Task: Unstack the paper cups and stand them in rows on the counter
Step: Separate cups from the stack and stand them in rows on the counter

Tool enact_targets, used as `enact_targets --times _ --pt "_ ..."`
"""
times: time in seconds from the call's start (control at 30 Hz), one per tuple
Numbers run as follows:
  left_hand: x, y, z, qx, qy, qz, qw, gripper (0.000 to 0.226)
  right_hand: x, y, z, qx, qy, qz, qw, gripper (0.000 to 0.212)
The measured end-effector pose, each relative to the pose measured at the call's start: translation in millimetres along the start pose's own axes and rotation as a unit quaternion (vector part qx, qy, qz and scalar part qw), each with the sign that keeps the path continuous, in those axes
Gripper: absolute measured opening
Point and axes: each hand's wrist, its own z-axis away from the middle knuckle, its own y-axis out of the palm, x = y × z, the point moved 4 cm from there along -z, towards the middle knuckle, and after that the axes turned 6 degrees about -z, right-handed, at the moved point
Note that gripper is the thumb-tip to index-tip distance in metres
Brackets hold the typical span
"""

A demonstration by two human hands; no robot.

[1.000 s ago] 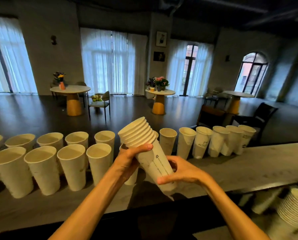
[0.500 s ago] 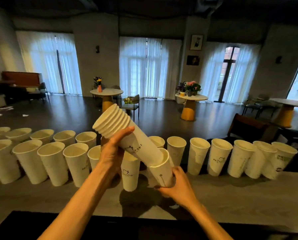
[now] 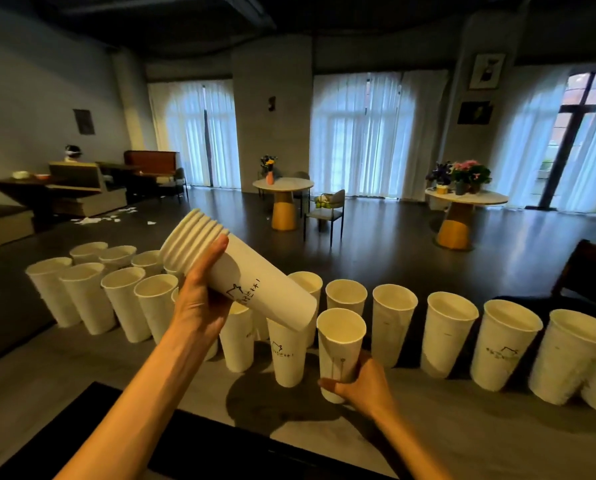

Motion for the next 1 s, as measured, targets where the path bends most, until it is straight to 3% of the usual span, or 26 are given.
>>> enact_targets --times 0.07,0.13,0.2,0.27,0.37,0.4,0.5,0.57,0.63,0.67,0.83,1.0 --pt "5 11 3 0.019 -0.011 -0.01 1.0 0.099 2 -2 -1 0.021 0.011 -0.002 1.0 0.107" --pt "14 24 5 0.045 -0.011 -0.016 0.999 0.087 -2 -12 0 0.041 0.012 0.017 0.999 0.102" --pt "25 42 11 0.076 -0.007 -0.027 0.997 0.059 -4 -30 6 0.052 0.003 0.034 0.998 0.077" --pt "39 64 17 0.115 -0.006 -0.049 0.992 0.046 -5 -55 12 0.032 -0.014 0.026 0.999 0.053" --pt "68 100 30 0.166 -0.036 -0.083 0.982 0.053 19 -106 31 -0.044 -0.059 -0.058 0.996 0.018" --pt "78 109 34 0.175 -0.051 -0.095 0.979 0.058 33 -118 39 -0.037 -0.062 -0.108 0.991 0.012" --pt "109 138 52 0.206 -0.102 -0.112 0.967 0.056 62 -151 65 0.09 -0.073 -0.191 0.975 0.029" --pt "127 153 63 0.227 -0.127 -0.122 0.958 0.062 67 -163 77 0.143 -0.082 -0.154 0.974 0.052" --pt "138 160 67 0.22 -0.134 -0.134 0.957 0.073 58 -168 76 0.127 -0.064 -0.084 0.986 0.081" --pt "140 162 66 0.215 -0.128 -0.144 0.957 0.075 53 -169 75 0.11 -0.063 -0.071 0.989 0.085" --pt "147 160 59 0.22 -0.049 -0.23 0.947 0.08 37 -171 69 0.046 -0.103 -0.038 0.993 0.066" --pt "141 149 46 0.165 0.009 -0.218 0.962 0.081 22 -147 60 -0.032 -0.137 0.009 0.99 0.074"
